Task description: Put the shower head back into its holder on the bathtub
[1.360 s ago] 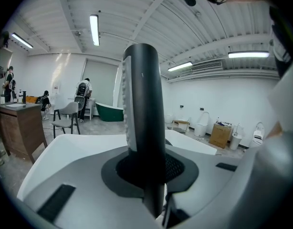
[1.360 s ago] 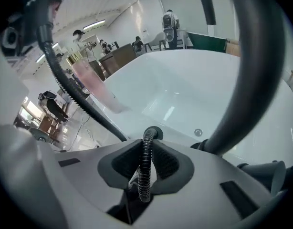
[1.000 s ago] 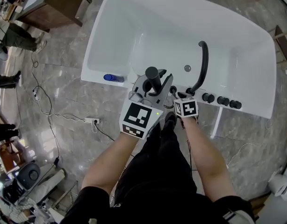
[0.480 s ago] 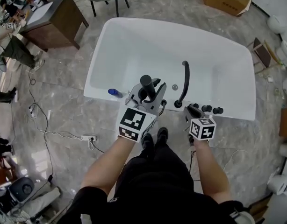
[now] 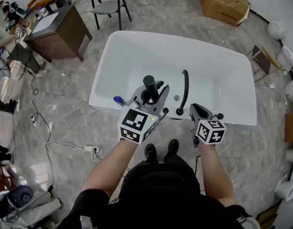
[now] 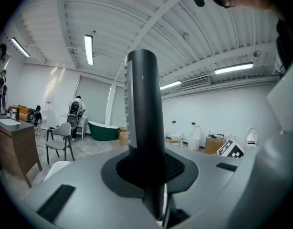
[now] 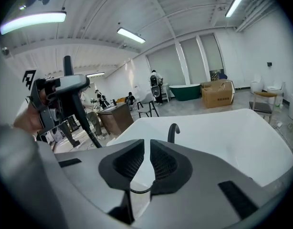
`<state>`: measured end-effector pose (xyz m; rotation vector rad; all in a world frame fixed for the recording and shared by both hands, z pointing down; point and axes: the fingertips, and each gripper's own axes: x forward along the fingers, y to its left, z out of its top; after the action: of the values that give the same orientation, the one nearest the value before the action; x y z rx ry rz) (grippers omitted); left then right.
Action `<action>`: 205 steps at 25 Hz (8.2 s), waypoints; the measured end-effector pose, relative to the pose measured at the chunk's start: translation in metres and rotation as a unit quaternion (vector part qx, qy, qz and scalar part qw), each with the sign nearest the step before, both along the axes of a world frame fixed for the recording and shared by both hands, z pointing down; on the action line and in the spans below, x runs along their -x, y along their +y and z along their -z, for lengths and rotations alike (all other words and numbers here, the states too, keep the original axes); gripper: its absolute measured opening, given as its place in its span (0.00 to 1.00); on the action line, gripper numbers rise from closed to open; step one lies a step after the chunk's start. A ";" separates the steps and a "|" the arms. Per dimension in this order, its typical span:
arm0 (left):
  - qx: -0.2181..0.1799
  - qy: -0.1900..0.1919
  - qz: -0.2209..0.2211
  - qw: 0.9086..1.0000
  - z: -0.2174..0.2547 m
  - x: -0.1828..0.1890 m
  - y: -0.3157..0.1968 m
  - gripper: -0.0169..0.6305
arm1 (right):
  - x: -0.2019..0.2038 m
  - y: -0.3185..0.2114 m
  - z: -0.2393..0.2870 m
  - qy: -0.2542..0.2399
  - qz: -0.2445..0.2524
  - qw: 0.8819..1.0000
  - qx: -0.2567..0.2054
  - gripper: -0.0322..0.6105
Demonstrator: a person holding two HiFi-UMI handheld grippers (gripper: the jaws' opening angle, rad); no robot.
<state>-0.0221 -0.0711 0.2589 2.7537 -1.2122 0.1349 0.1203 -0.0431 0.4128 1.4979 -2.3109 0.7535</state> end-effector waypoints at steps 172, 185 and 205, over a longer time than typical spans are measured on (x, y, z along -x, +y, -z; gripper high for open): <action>0.028 0.008 0.194 0.981 0.030 -0.067 -0.003 0.05 | -0.141 -0.028 0.181 -0.062 0.159 0.973 -0.158 0.07; -0.012 -0.008 0.185 0.983 0.082 -0.147 -0.022 0.05 | -0.183 -0.052 0.237 -0.074 0.190 0.954 -0.218 0.07; -0.011 0.008 0.190 0.982 0.093 -0.048 -0.020 0.05 | -0.108 -0.061 0.269 -0.071 0.155 0.949 -0.265 0.07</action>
<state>0.0255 -0.0911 0.1664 2.4758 -1.7130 0.0589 0.2287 -0.1037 0.1435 1.2328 -2.9260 0.1595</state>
